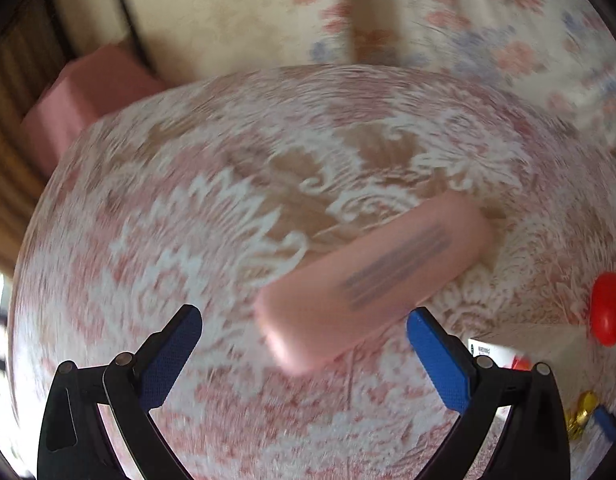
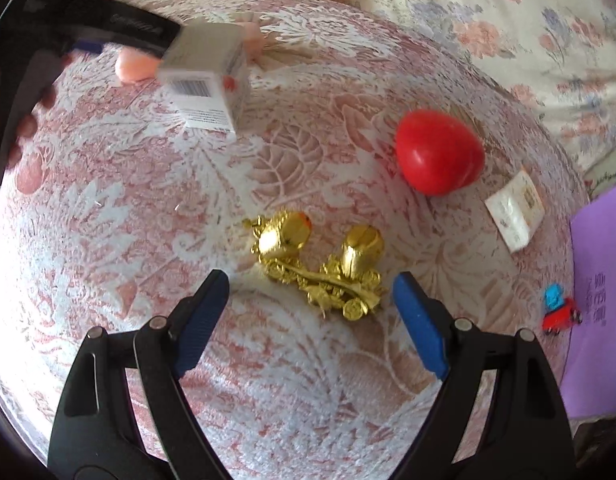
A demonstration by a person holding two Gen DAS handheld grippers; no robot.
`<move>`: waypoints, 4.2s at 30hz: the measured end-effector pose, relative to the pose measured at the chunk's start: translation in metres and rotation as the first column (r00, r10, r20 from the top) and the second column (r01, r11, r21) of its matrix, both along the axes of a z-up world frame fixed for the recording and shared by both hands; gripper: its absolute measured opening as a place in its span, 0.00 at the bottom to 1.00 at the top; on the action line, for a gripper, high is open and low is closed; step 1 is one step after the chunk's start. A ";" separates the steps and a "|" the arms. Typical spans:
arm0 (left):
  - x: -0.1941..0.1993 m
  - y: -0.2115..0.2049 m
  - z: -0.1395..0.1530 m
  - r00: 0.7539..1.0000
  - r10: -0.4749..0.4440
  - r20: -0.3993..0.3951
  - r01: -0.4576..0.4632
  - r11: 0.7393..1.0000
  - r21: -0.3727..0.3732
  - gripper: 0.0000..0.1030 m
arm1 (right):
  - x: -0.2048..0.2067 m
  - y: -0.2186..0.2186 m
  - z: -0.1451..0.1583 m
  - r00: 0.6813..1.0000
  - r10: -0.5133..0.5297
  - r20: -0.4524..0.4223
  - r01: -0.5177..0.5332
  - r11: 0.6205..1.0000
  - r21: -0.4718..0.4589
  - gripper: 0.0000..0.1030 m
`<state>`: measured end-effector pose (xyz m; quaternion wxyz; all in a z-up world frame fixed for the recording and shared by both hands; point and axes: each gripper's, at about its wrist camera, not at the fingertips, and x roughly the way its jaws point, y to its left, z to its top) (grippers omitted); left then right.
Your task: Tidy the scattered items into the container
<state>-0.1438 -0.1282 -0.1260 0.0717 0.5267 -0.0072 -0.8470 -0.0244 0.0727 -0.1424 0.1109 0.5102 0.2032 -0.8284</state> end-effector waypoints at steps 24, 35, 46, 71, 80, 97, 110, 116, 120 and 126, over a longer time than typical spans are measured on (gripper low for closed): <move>-0.024 -0.025 -0.025 0.998 -0.011 0.063 0.014 0.999 -0.051 1.00 | 0.004 -0.028 -0.005 0.998 0.055 0.015 -0.055 0.998 0.010 0.83; -0.011 -0.033 -0.009 0.999 -0.035 0.042 0.037 0.998 -0.051 1.00 | 0.002 -0.044 -0.005 0.990 0.143 0.015 -0.143 0.989 0.036 0.83; -0.003 -0.040 -0.011 0.997 0.056 0.057 -0.050 0.993 -0.108 0.99 | 0.020 -0.072 -0.005 0.977 0.210 0.031 -0.211 0.977 0.022 0.83; 0.080 -0.106 0.021 0.967 0.251 0.030 -0.253 0.965 0.072 1.00 | 0.023 -0.068 0.002 0.911 0.410 0.036 -0.412 0.906 0.103 0.69; 0.119 -0.097 0.023 0.958 0.287 0.032 -0.288 0.947 0.141 1.00 | 0.009 -0.042 -0.003 0.689 0.723 0.051 -0.725 0.686 0.064 0.64; 0.147 -0.081 0.033 0.896 0.442 0.052 -0.443 0.877 0.186 1.00 | 0.011 -0.045 0.001 0.400 0.914 0.071 -0.912 0.404 -0.068 0.46; 0.085 -0.066 0.029 0.841 0.535 0.077 -0.535 0.802 0.267 1.00 | 0.020 -0.054 -0.006 0.516 0.856 0.021 -0.855 0.517 -0.043 0.38; 0.070 -0.076 0.030 0.830 0.552 0.081 -0.554 0.799 0.234 1.00 | 0.029 -0.072 -0.007 0.507 0.862 0.014 -0.860 0.507 -0.049 0.37; 0.064 -0.083 0.029 0.823 0.561 0.090 -0.565 0.795 0.219 1.00 | 0.037 -0.078 -0.007 0.481 0.876 0.010 -0.875 0.481 -0.050 0.37; 0.057 -0.090 0.028 0.789 0.606 0.102 -0.612 0.759 0.224 1.00 | 0.048 -0.087 -0.008 0.442 0.897 0.005 -0.896 0.441 -0.051 0.37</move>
